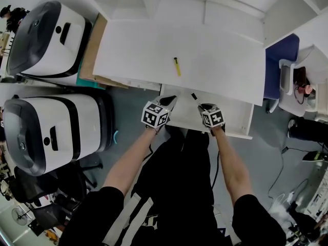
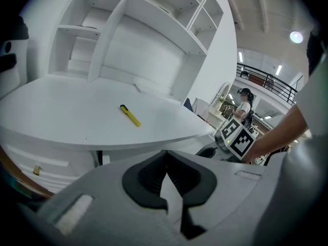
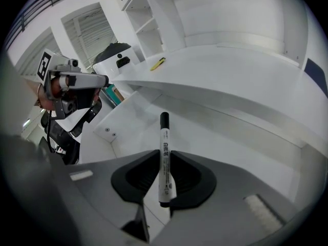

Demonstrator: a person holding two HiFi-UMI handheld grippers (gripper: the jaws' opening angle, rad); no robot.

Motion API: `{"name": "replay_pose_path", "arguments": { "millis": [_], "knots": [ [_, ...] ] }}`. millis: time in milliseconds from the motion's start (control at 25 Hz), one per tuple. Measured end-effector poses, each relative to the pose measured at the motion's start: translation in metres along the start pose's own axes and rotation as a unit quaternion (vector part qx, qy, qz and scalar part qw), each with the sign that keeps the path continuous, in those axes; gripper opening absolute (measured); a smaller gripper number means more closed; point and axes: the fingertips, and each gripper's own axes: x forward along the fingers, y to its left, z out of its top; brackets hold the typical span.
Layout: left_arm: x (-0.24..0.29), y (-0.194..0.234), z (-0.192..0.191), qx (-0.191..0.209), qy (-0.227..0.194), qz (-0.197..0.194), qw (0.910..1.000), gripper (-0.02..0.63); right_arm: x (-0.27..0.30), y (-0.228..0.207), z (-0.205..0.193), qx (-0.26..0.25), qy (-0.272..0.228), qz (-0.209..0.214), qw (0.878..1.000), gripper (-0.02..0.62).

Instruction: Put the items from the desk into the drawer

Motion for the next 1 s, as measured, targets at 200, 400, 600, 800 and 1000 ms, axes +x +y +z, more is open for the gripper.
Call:
{"name": "replay_pose_path", "arguments": {
  "millis": [200, 400, 600, 800, 1000],
  "knots": [
    [-0.001, 0.006, -0.001, -0.003, -0.002, 0.006, 1.0000, 0.000, 0.007, -0.003, 0.002, 0.005, -0.005, 0.003, 1.000, 0.072],
    [0.000, 0.010, 0.002, -0.009, -0.005, 0.007, 0.9999, 0.000, 0.012, -0.007, 0.009, 0.012, -0.007, -0.002, 1.000, 0.072],
    [0.001, 0.015, 0.003, -0.016, -0.005, 0.010, 0.9998, 0.000, 0.014, -0.006, 0.015, 0.016, -0.011, -0.004, 1.000, 0.093],
    [-0.002, 0.019, 0.008, -0.017, -0.011, 0.014, 0.9997, 0.000, 0.013, -0.003, 0.023, 0.014, -0.020, -0.002, 1.000, 0.098],
    [-0.010, 0.019, 0.020, -0.016, -0.018, 0.018, 0.9996, 0.000, 0.000, 0.008, 0.043, 0.005, -0.042, -0.001, 0.999, 0.083]
  ]
}}
